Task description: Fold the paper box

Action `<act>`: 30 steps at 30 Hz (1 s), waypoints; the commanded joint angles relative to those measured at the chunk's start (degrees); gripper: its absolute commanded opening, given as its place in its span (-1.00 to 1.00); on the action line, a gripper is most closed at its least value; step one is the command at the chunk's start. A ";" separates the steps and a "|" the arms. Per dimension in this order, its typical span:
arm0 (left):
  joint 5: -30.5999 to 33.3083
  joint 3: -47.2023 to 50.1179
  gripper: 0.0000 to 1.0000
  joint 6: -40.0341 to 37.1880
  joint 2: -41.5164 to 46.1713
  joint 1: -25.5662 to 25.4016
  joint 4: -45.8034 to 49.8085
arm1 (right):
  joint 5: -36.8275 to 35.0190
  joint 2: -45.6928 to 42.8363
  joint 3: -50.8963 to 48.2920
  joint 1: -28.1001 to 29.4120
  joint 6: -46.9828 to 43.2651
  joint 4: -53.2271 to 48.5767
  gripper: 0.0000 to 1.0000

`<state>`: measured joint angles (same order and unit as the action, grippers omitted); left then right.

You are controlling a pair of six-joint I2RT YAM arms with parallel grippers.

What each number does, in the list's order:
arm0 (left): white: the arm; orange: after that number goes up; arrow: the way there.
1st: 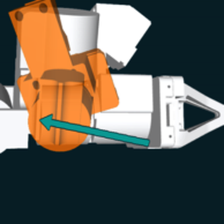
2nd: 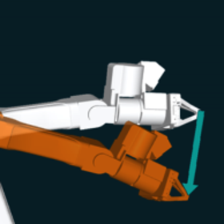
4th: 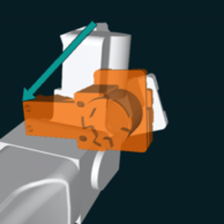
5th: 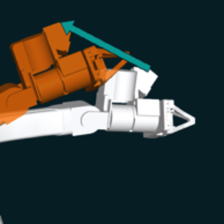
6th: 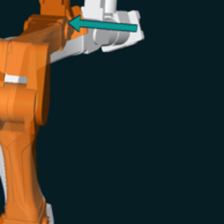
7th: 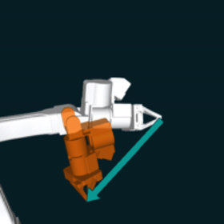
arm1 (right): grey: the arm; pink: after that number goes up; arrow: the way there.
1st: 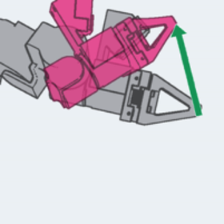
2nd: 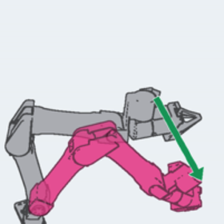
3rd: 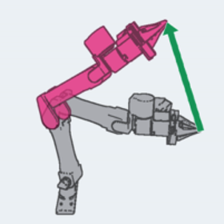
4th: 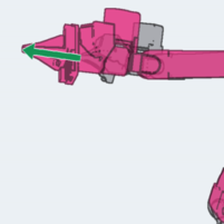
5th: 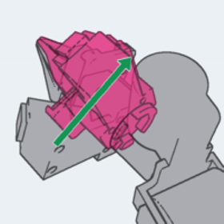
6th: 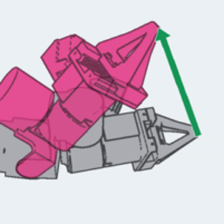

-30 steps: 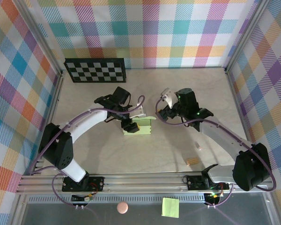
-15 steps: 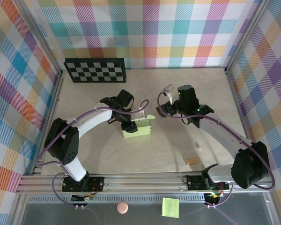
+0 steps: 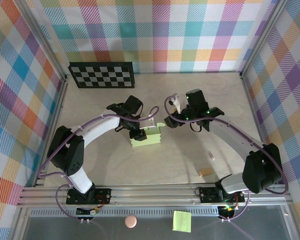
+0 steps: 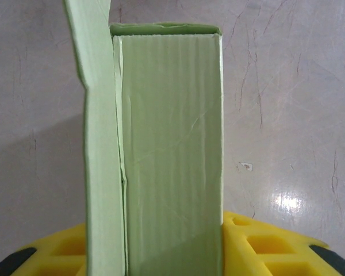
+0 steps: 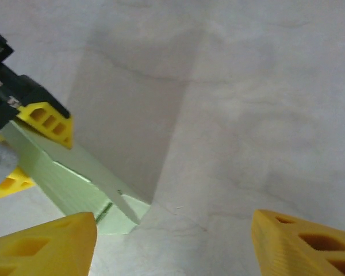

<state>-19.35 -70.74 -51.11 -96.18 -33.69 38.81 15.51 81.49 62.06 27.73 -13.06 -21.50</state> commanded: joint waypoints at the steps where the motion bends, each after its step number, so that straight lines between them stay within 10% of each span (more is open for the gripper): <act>1: 1.27 -0.91 -0.15 -0.32 -0.33 -0.50 1.03 | 9.71 2.52 2.26 -0.01 -3.44 -3.83 0.29; 30: 2.11 -0.87 -0.15 0.92 0.13 -0.85 0.27 | 13.91 11.63 6.32 1.19 -9.31 -3.64 -0.58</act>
<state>-18.28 -70.85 -50.50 -96.18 -33.89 38.76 28.14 92.20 66.96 28.53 -21.30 -23.70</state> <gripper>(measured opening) 0.429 0.212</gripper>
